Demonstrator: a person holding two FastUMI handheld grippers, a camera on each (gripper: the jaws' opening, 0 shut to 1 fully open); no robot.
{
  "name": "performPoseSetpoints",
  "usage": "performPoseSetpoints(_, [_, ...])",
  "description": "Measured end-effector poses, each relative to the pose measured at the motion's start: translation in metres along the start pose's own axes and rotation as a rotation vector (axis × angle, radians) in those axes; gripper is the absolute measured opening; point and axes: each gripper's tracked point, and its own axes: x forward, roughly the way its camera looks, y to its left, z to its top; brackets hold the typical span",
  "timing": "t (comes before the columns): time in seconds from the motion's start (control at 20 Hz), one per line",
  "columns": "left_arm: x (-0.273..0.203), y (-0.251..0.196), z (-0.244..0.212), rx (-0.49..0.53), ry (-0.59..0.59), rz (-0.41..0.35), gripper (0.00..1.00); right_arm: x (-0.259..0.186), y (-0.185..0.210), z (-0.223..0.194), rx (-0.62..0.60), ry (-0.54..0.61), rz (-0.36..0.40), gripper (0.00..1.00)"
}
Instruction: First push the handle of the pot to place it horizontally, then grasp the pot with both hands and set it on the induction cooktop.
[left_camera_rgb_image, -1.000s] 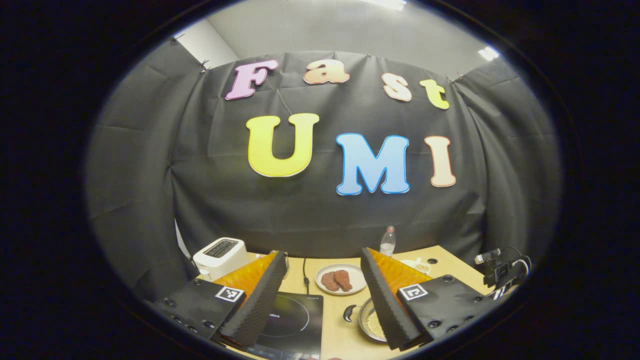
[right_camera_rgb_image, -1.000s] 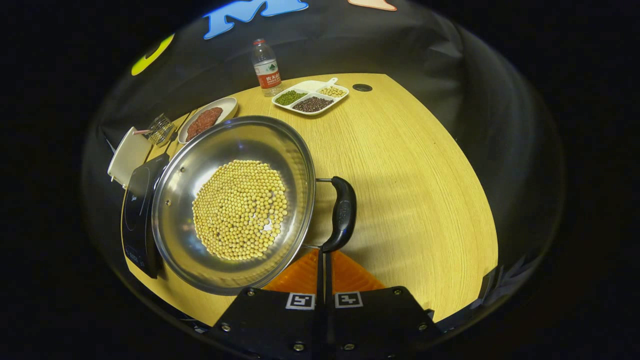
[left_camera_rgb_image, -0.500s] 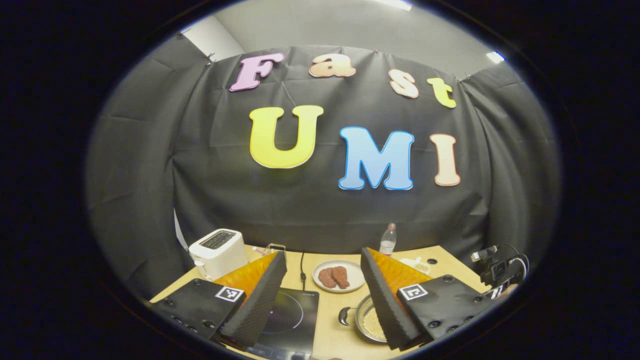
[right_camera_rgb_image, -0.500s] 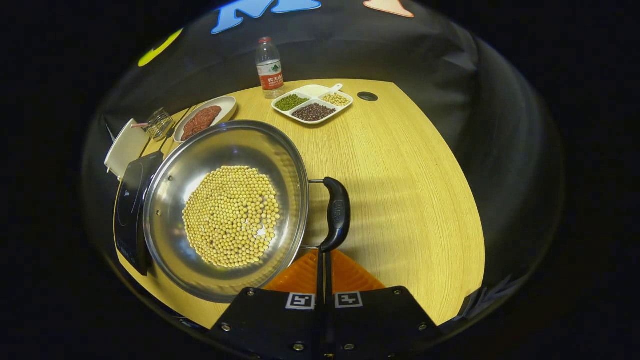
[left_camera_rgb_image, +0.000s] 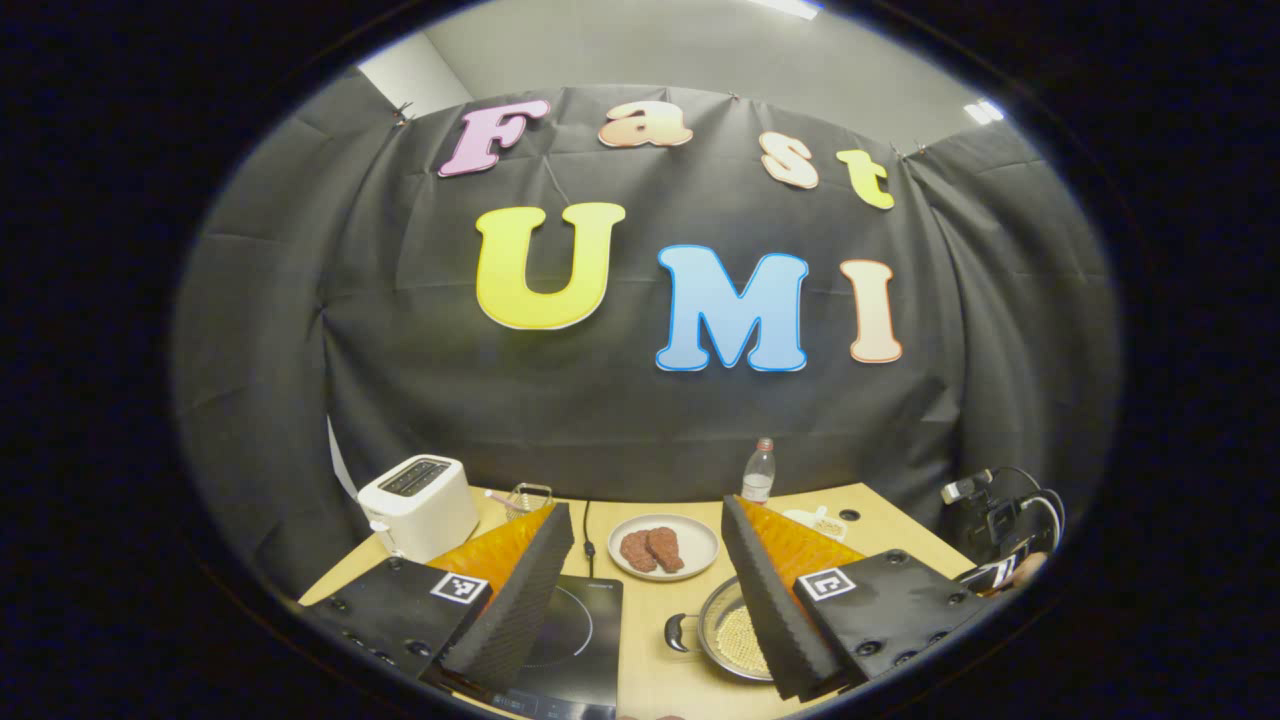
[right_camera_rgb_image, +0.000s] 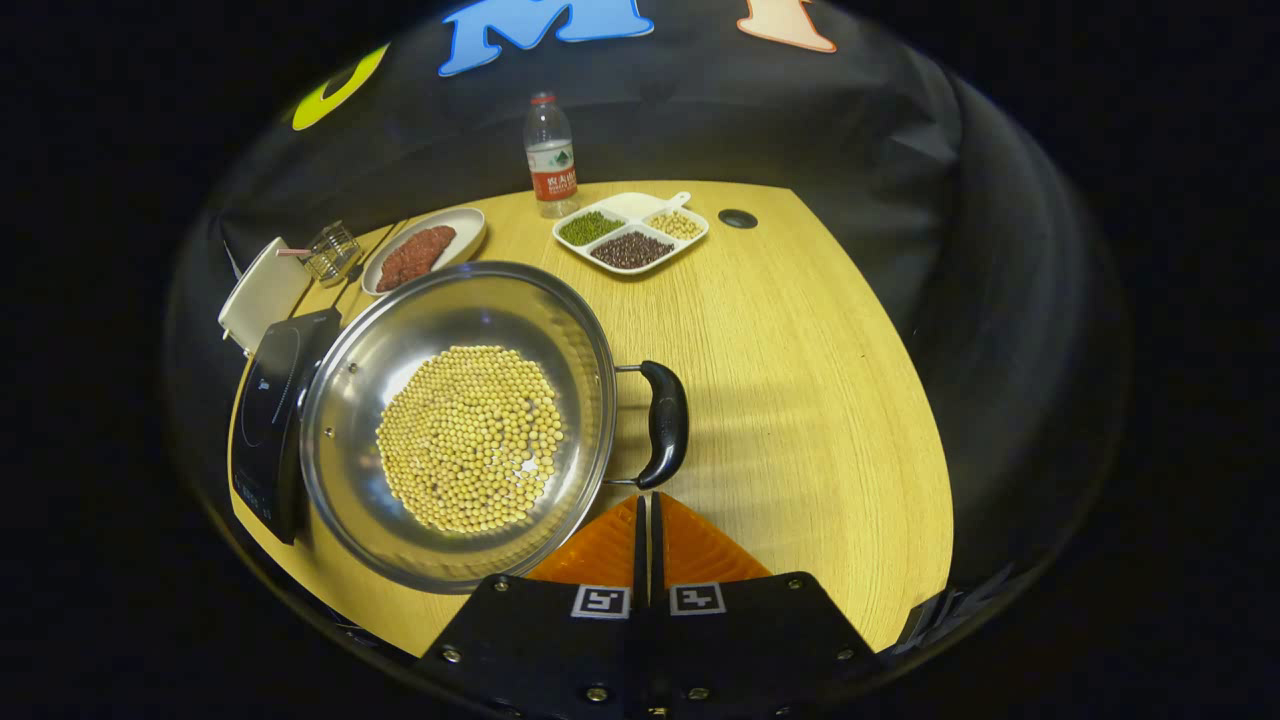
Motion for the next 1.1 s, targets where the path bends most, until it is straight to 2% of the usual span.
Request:
performPoseSetpoints(0.25, [-0.003, -0.005, -0.009, -0.001, 0.019, -0.077, 0.95, -0.051, 0.016, 0.016, 0.058, -0.128, 0.021, 0.00])
performPoseSetpoints(0.3, [-0.004, -0.007, -0.010, 0.000, 0.027, -0.093, 0.95, -0.061, 0.021, 0.017, 0.081, -0.147, 0.036, 0.08])
performPoseSetpoints(0.35, [-0.005, -0.010, -0.013, 0.002, 0.035, -0.109, 0.97, -0.066, 0.025, 0.016, 0.094, -0.157, 0.043, 0.19])
performPoseSetpoints(0.45, [-0.003, -0.017, -0.017, 0.004, 0.056, -0.145, 0.97, -0.071, 0.019, 0.016, 0.092, -0.187, 0.017, 0.74])
performPoseSetpoints(0.5, [-0.002, -0.021, -0.021, 0.002, 0.075, -0.160, 0.95, -0.074, 0.018, 0.017, 0.088, -0.199, 0.008, 0.91])
performPoseSetpoints(0.6, [0.005, -0.029, -0.035, -0.013, 0.119, -0.182, 0.95, -0.079, 0.018, 0.018, 0.094, -0.208, 0.015, 0.91])
performPoseSetpoints(0.65, [0.006, -0.036, -0.044, -0.021, 0.136, -0.192, 0.99, -0.079, 0.017, 0.021, 0.092, -0.217, 0.021, 0.91])
performPoseSetpoints(1.05, [0.052, -0.058, -0.133, -0.008, 0.373, -0.183, 0.99, -0.047, 0.002, 0.035, 0.051, -0.203, 0.031, 0.91])
performPoseSetpoints(1.1, [0.059, -0.061, -0.147, -0.009, 0.404, -0.179, 0.95, -0.040, 0.000, 0.036, 0.047, -0.193, 0.035, 0.91])
